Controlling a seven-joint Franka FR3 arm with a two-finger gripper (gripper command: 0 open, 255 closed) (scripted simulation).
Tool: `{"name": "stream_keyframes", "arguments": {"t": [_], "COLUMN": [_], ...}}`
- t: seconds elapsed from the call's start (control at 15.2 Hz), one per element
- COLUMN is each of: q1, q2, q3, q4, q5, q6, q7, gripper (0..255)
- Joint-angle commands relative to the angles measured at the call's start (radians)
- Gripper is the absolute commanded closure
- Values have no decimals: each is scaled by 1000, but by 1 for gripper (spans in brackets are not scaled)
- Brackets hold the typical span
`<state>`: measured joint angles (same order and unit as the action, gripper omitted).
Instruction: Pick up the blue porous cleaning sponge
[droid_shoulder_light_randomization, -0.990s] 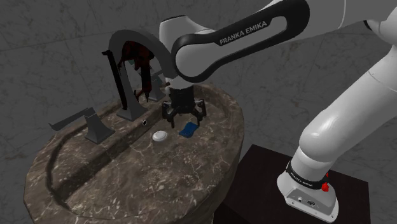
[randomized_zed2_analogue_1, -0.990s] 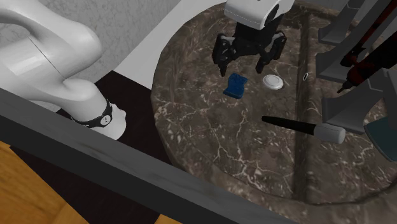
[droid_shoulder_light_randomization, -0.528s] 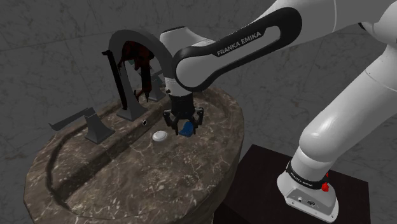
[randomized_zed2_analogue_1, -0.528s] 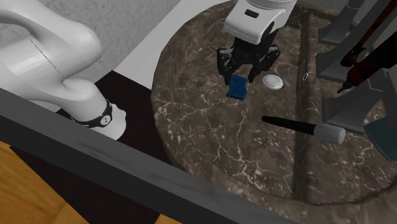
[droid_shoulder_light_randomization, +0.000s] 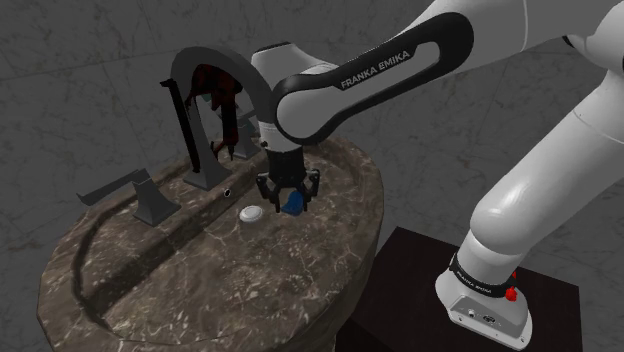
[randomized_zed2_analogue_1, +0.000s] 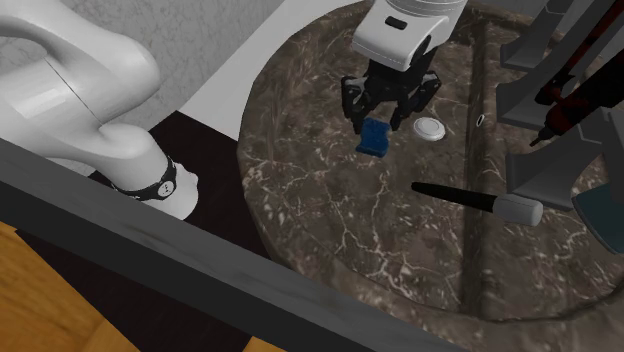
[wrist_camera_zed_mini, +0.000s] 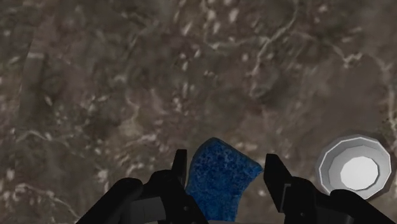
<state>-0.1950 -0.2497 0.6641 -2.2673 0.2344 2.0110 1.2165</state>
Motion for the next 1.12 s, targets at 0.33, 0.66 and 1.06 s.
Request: {"name": "stream_keyframes", "arguments": {"t": [0.33, 0.66, 1.06], "q1": [8, 9, 11], "q2": [-32, -49, -58], "q3": [-13, -27, -40], "q4": [52, 106, 153], "q5": [6, 7, 4], "q6": [-90, -159, -216], "q7": [-6, -7, -5], "gripper": [255, 255, 255]}}
